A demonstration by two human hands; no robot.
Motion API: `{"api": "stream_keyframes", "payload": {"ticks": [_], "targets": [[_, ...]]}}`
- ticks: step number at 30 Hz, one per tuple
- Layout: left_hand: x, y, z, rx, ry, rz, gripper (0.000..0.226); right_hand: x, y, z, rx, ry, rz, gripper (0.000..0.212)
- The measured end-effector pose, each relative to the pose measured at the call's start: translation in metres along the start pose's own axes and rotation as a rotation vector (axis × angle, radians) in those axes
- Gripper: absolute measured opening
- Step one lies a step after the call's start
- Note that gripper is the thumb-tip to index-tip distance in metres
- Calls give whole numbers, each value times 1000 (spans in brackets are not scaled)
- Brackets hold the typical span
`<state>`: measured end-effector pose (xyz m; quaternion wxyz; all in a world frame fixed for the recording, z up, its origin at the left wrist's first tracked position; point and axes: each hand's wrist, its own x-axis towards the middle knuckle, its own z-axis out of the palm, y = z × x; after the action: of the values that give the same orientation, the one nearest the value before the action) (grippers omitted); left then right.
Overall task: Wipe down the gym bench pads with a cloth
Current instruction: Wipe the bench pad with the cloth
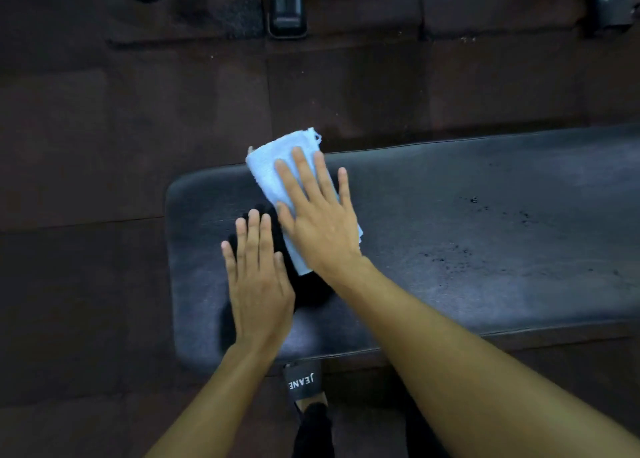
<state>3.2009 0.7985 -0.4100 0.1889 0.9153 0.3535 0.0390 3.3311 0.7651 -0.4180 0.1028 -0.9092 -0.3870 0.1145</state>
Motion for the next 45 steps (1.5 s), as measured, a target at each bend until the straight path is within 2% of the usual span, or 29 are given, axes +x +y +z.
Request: {"api": "stream_keyframes", "payload": {"ticks": [3,10,14,17,22,26,30,35,40,45], "targets": [[-2,45,17,15,-7,9,52,-4,57,-18,-12,-3,64,58],[-12,142,65,153,-66,162,52,-31,200,-55,13,3,158,59],[-16,161,81,192,-108,86,53,-33,265,-77,39,21,214,58],[-16,155,80,183,-113,92,53,-62,298,-83,60,45,277,57],[-16,131,71,160,-39,-80,53,-158,272,-63,56,56,307,58],[-17,129,73,104,-20,-69,53,-205,201,-32,3,17,140,55],[-13,126,71,32,-5,-72,52,-154,165,-20,15,33,78,51],[-13,126,73,108,-16,-68,53,-63,188,-40,27,13,15,49],[-14,125,74,156,-8,-59,53,-37,262,-66,52,44,280,52],[-16,129,74,146,15,-68,52,-128,294,-67,67,131,522,52]]}}
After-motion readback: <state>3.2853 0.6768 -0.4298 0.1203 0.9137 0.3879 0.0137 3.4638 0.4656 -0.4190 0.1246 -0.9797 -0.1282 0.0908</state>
